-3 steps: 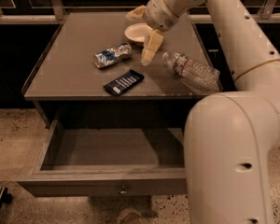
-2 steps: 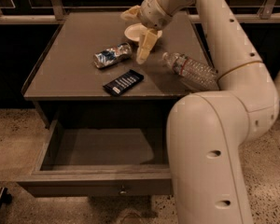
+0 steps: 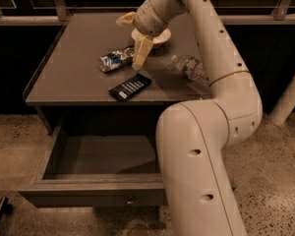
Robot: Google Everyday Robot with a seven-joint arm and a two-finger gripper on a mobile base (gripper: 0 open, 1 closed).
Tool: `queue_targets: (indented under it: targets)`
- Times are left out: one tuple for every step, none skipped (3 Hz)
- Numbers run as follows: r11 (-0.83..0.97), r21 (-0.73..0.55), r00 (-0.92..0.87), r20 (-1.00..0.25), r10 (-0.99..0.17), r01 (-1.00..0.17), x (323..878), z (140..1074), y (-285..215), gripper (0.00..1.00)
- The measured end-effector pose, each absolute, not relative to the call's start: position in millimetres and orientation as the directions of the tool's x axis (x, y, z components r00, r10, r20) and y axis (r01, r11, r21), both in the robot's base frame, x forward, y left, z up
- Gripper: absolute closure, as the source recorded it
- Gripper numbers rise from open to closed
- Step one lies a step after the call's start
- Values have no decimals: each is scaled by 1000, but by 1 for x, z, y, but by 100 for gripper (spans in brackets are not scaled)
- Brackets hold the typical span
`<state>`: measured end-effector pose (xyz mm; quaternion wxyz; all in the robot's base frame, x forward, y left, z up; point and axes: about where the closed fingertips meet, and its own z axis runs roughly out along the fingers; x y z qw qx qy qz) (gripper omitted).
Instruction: Place redbull can into top drawer
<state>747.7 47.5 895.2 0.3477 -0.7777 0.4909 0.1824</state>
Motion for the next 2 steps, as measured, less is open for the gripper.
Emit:
queue_targets:
  targets:
    - [-291, -335, 443, -639, -630, -896, 750, 880, 61, 0]
    - [-312, -300, 433, -645, -630, -902, 750, 863, 75, 0]
